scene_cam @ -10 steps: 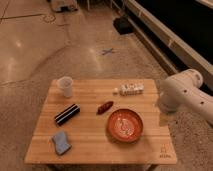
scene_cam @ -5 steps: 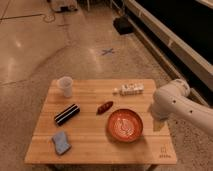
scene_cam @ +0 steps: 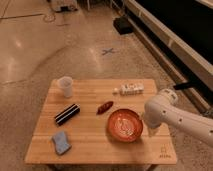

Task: Pick up the ceramic bowl

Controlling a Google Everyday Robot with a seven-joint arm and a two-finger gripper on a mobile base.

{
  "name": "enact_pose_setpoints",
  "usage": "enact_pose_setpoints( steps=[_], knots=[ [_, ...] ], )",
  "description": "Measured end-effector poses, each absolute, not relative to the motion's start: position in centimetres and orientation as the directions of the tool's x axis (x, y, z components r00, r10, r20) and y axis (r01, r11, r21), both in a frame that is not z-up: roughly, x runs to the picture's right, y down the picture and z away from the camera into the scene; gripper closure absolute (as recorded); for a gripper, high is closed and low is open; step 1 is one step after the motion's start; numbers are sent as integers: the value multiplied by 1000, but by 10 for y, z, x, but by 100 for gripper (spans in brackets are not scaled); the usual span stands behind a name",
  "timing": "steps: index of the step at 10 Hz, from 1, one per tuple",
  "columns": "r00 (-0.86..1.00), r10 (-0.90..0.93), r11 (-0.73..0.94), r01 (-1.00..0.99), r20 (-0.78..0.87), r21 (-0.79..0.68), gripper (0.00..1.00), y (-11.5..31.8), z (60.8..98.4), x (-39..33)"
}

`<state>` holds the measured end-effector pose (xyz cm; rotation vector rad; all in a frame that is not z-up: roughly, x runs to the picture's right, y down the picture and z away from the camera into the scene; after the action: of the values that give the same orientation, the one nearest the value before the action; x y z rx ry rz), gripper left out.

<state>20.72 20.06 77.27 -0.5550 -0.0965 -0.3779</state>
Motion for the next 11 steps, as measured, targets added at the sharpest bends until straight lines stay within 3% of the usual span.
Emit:
enact_pose_setpoints(
  steps=[9,11],
  knots=[
    [864,-420,716,504,279,-482,35,211,799,190],
    [853,-428,708,521,298,-476,49,211,803,187]
  ],
)
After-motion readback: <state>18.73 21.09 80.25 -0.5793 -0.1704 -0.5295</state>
